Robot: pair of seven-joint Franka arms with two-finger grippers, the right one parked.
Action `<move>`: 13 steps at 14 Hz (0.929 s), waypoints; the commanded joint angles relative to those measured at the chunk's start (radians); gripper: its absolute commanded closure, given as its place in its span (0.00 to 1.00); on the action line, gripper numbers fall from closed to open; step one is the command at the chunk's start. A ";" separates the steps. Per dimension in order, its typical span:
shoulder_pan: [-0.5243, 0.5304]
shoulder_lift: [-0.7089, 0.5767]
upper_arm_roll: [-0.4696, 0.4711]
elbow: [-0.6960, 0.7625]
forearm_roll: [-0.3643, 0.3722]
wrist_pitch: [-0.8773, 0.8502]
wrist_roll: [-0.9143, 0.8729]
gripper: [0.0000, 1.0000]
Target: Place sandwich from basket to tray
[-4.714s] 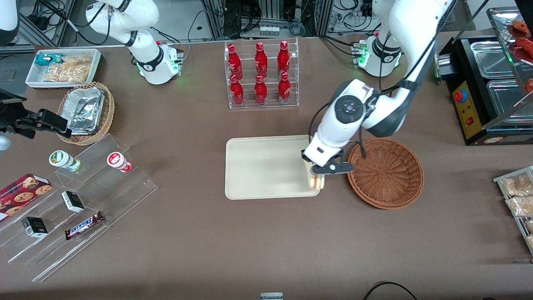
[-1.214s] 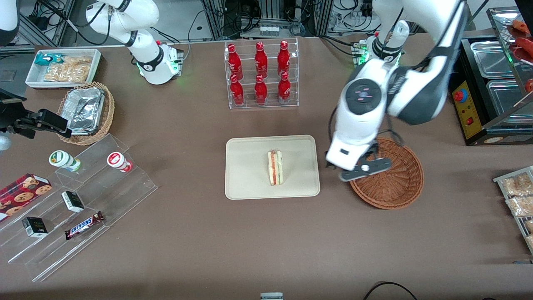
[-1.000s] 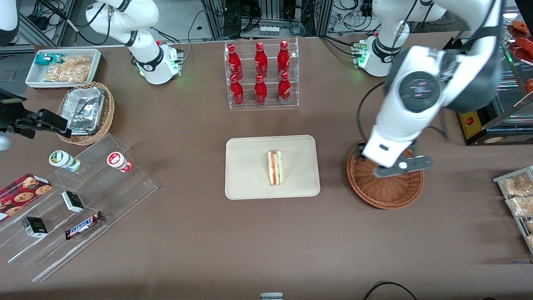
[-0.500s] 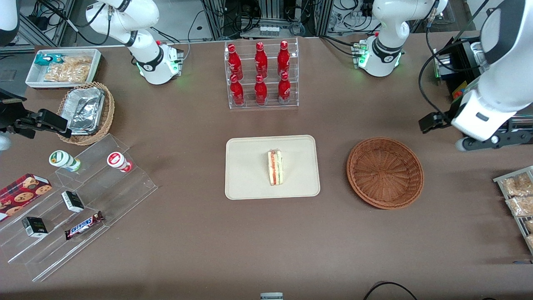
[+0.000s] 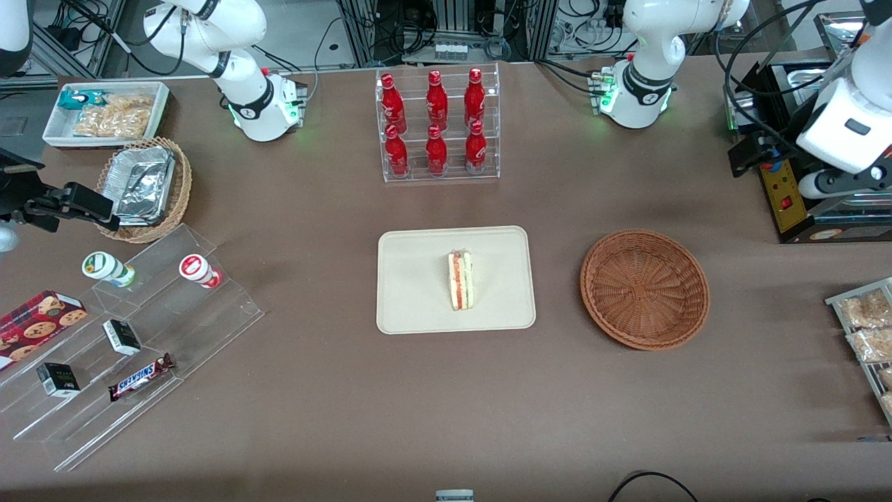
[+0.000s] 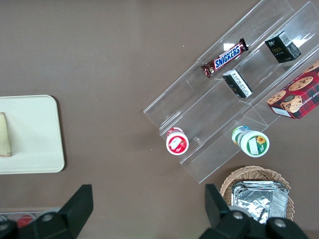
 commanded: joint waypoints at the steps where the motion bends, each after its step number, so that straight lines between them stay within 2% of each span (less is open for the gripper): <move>1: -0.007 -0.025 0.018 -0.002 0.012 -0.020 0.070 0.00; 4: -0.009 -0.028 0.020 -0.020 0.006 -0.015 0.059 0.00; 6: -0.007 -0.022 0.020 -0.035 -0.027 -0.014 0.056 0.00; 9: -0.005 -0.003 0.020 -0.039 -0.034 0.012 0.055 0.00; 11: 0.001 -0.003 0.020 -0.040 -0.073 0.025 0.056 0.00; 13: 0.005 -0.002 0.035 -0.036 -0.077 0.014 0.059 0.00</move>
